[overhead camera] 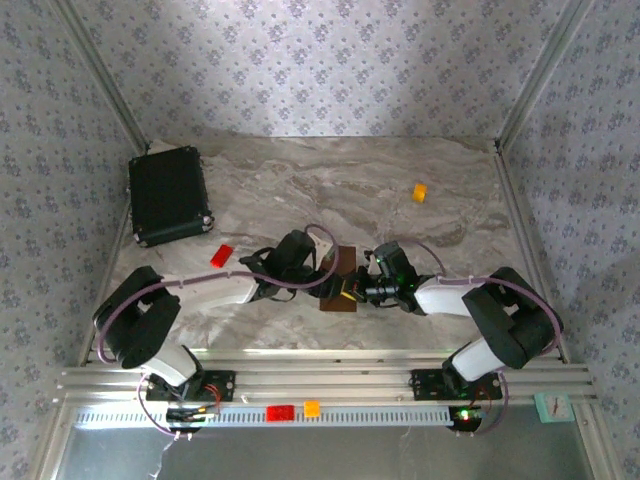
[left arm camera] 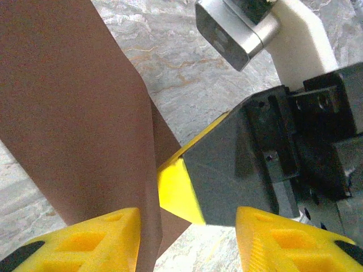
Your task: Fold a paper plane with a square sheet of paper (pick it up from the middle)
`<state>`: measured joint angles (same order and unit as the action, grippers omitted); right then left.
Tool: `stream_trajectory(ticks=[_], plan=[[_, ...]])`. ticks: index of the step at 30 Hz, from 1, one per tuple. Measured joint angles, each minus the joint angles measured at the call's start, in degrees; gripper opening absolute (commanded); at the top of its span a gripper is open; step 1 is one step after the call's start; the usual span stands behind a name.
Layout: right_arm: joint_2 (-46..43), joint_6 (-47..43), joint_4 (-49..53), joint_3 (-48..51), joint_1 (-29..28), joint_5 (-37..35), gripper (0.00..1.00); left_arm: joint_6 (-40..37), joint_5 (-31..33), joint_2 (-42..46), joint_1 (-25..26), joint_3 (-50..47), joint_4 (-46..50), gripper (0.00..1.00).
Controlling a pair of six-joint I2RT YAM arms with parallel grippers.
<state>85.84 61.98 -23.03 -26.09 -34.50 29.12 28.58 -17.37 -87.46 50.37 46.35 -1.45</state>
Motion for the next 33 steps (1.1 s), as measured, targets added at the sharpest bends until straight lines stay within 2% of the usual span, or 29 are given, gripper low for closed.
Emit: stream_trajectory(ticks=[11,18,30,33], plan=[[0.2,0.2,0.0,0.0,0.3,0.0,0.03,-1.1,0.7,0.3,0.0,-0.9,0.0,0.47],[0.2,0.2,0.0,0.0,0.3,0.0,0.03,-1.9,0.6,-2.0,0.0,-0.9,-0.1,0.36],[0.2,0.2,0.0,0.0,0.5,0.2,0.03,-2.0,0.4,-2.6,-0.5,-0.3,-1.9,0.36],[0.2,0.2,0.0,0.0,0.5,0.2,0.03,-2.0,0.4,-2.6,-0.9,-0.3,-1.9,0.32]])
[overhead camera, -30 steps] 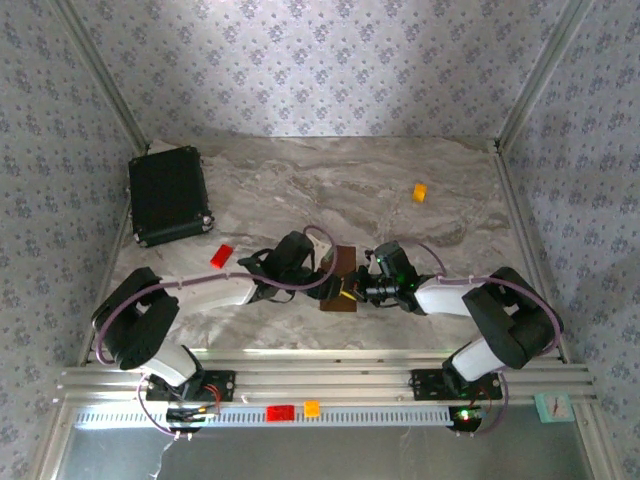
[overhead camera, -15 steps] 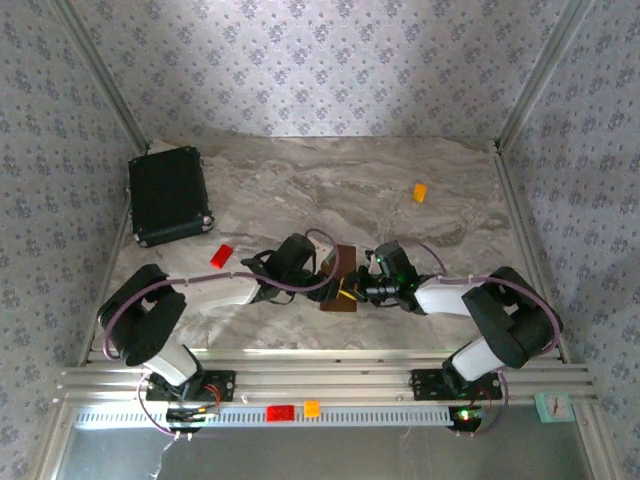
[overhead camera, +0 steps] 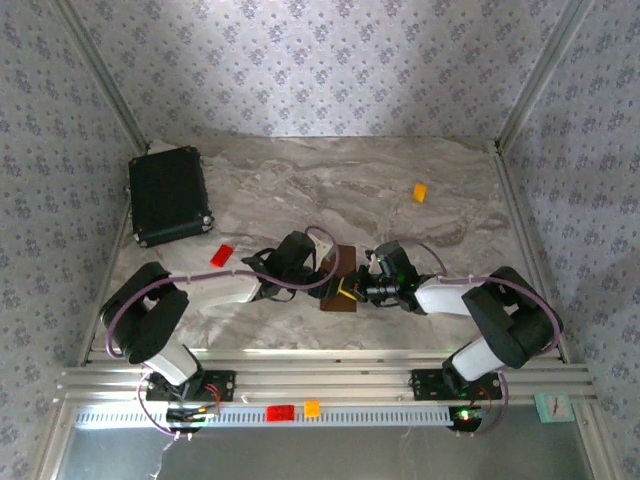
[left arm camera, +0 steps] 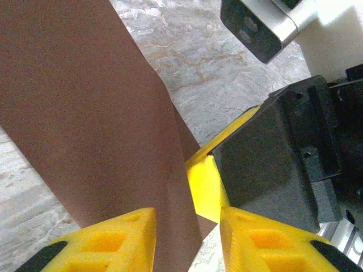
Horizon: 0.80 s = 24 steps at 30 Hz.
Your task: Fold a paper plane with a square sheet of paper (pick it up from the middle)
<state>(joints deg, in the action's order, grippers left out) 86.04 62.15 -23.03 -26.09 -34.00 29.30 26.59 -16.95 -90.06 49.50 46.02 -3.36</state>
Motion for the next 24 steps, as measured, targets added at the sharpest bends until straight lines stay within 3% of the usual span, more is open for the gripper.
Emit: stream_trajectory(ticks=[12,24], plan=[[0.0,0.0,0.0,0.0,0.0,0.1,0.03,-0.2,-0.2,-0.6,-0.3,0.8,-0.3,0.27],[0.0,0.0,-0.8,0.0,0.0,0.5,0.03,-0.6,-0.3,-1.6,-0.3,1.2,-0.6,0.11]])
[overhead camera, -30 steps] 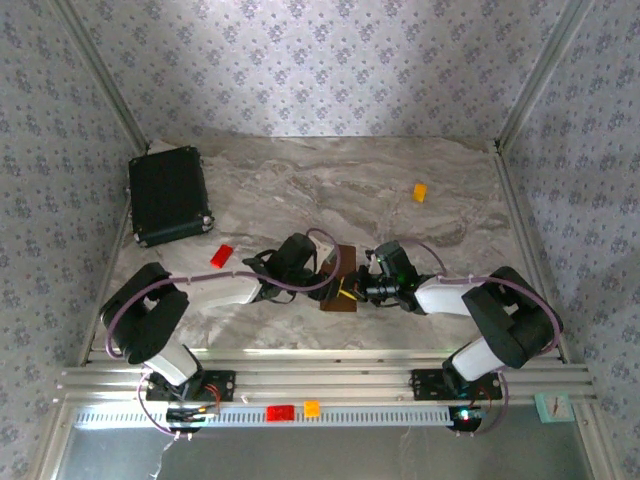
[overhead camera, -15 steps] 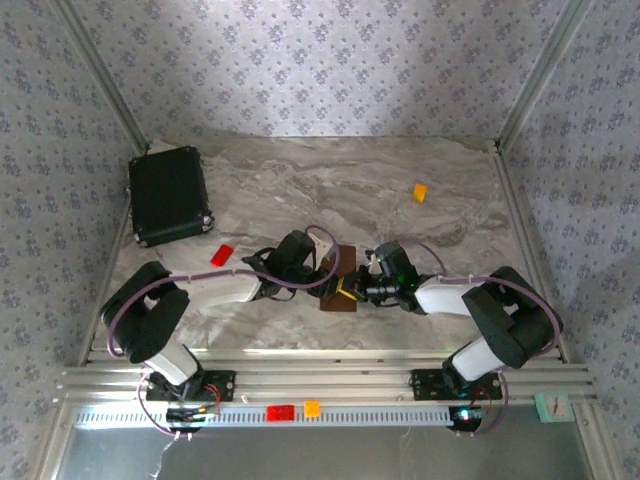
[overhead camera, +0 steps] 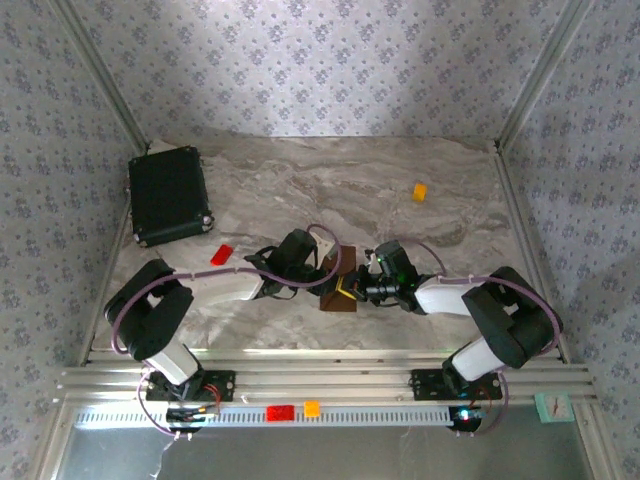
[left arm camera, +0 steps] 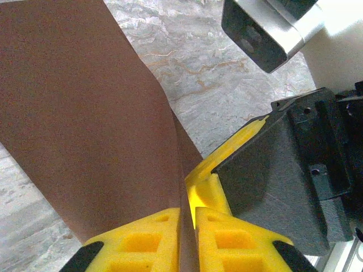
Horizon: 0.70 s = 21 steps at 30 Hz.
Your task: Fold a paper plane with a square sheet of paper (pick it up from the middle)
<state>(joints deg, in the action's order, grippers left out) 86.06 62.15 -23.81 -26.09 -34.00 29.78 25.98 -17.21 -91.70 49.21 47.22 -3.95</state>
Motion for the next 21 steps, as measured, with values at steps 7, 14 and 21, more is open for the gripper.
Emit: stream_trajectory(ticks=[7,14,21], plan=[[0.0,0.0,0.1,0.0,0.0,0.0,0.07,0.0,-0.2,0.0,0.0,0.0,0.0,0.06],[-1.8,-2.3,5.3,0.0,0.0,-0.7,0.09,0.0,-0.2,0.0,-0.1,0.0,0.0,0.06],[-2.1,-3.7,6.8,-0.3,-0.9,-0.4,0.08,0.0,-0.2,0.0,-0.1,0.0,0.0,0.07]])
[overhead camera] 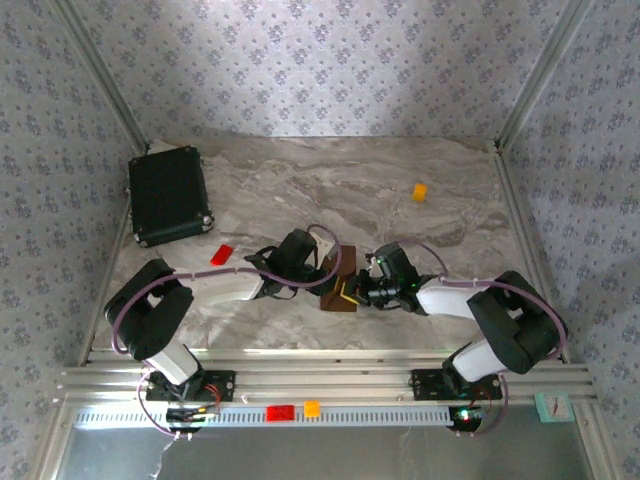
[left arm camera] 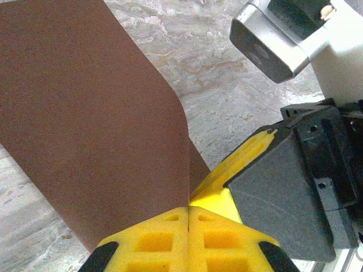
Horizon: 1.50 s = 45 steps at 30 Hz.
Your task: Fold a paper plane with a square sheet of paper (pick it up from the middle)
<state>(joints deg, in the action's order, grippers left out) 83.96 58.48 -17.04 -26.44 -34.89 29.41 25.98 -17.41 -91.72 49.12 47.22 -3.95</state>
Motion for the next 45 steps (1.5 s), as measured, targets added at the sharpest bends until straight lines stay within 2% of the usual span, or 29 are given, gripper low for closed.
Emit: stream_trajectory(ticks=[4,15,20,26,34,45], plan=[[0.1,0.0,-0.2,-1.4,-0.9,0.1,0.08,0.0,0.0,0.0,0.0,0.0,0.0,0.08],[3.5,2.6,-4.1,-1.4,-0.6,-0.3,0.05,0.0,-0.3,0.0,0.0,0.0,0.0,0.19],[3.5,3.1,-4.9,-1.2,-0.2,-0.3,0.05,0.0,-0.4,0.0,-0.2,0.0,0.1,0.20],[3.5,3.3,-5.5,-0.9,-0.1,-0.3,0.05,0.0,-0.4,0.0,-0.2,0.0,0.1,0.16],[3.6,3.3,-5.5,-0.8,-0.1,-0.3,0.06,0.0,-0.4,0.0,-0.2,0.0,0.1,0.05],[1.7,2.2,-1.9,1.5,1.2,-0.8,0.07,0.5,-0.4,0.0,-0.3,0.0,0.0,0.02]])
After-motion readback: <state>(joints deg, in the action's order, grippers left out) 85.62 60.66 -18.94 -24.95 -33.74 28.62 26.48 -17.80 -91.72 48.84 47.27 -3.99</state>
